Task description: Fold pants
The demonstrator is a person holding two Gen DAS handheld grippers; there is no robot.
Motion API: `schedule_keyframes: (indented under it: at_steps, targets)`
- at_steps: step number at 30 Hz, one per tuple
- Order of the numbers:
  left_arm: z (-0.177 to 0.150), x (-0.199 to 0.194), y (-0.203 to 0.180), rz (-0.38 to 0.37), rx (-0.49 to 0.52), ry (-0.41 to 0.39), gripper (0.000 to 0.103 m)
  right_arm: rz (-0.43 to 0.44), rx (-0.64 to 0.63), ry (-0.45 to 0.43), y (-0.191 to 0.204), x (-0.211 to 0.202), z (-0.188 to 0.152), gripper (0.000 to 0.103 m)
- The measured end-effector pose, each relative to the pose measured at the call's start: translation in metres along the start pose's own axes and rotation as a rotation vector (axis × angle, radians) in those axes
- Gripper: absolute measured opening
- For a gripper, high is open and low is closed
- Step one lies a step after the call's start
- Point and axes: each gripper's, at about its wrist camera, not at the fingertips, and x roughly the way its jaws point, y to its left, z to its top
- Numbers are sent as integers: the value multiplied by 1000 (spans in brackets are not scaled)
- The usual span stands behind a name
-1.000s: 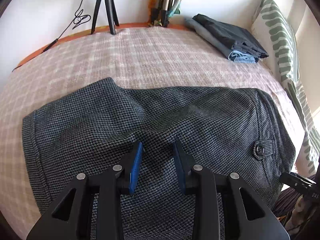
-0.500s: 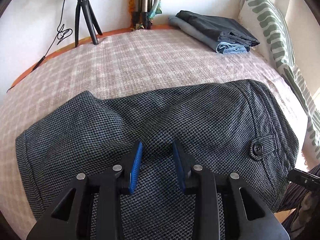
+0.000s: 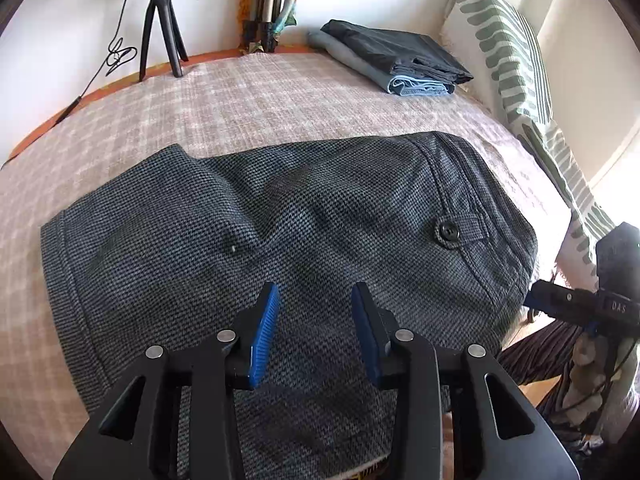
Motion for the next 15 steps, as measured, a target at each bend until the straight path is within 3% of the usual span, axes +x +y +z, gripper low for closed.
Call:
schedule_keyframes:
  at_steps: [2, 8, 11, 15]
  targets:
    - [-17, -19, 9, 11, -23, 21, 51, 2, -9, -2, -2, -5, 6, 63]
    - [-65, -66, 72, 85, -275, 67, 53, -53, -85, 0, 5, -4, 33, 56]
    - [-89, -70, 100, 53, -440, 98, 53, -65, -143, 3, 15, 0, 40, 54]
    - [-102, -66, 101, 0, -511, 77, 53, -94, -207, 8, 26, 5, 44, 50]
